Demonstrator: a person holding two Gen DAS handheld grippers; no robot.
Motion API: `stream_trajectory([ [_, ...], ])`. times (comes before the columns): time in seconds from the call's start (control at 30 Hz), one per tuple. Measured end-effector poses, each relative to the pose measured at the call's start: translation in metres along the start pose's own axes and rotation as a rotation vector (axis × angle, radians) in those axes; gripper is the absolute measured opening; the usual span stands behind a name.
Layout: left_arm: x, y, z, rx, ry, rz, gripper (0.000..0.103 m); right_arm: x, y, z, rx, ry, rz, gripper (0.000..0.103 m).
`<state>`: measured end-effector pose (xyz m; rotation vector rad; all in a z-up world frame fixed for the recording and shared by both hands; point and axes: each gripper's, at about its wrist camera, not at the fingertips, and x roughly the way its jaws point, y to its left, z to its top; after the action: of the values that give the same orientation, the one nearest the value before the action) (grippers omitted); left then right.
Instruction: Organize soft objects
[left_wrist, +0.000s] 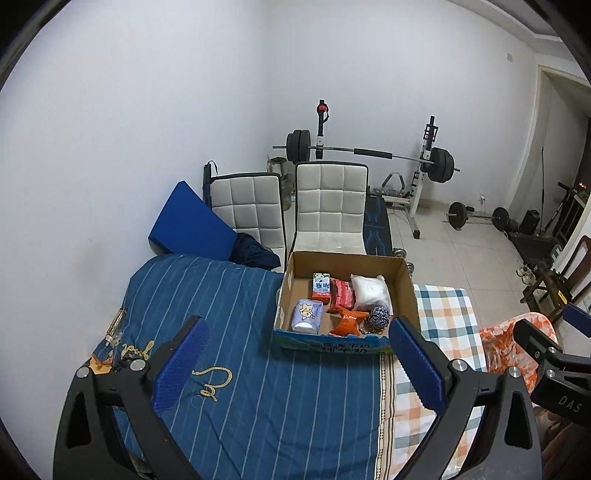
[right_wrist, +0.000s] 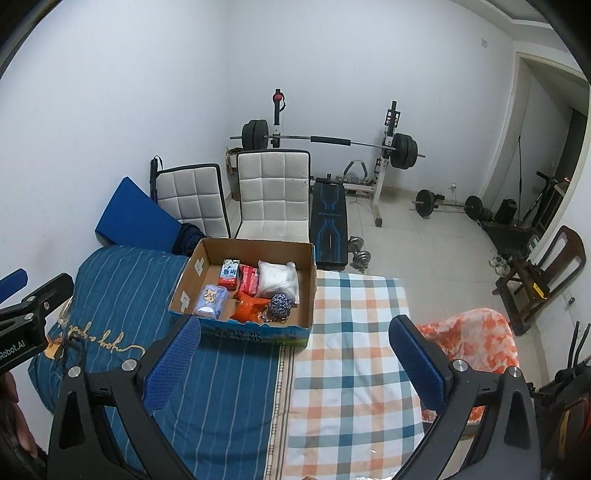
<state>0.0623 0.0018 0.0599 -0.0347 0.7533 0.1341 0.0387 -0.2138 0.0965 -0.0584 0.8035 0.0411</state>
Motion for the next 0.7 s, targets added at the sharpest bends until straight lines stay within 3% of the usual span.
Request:
stream_trajectory([
  [0.7,0.0072,0.0019,0.0001,-0.015,0.017,0.0,0.1,0.0009,0.0023,-0.0002,-0.008,-0.003,0.01,0.103],
])
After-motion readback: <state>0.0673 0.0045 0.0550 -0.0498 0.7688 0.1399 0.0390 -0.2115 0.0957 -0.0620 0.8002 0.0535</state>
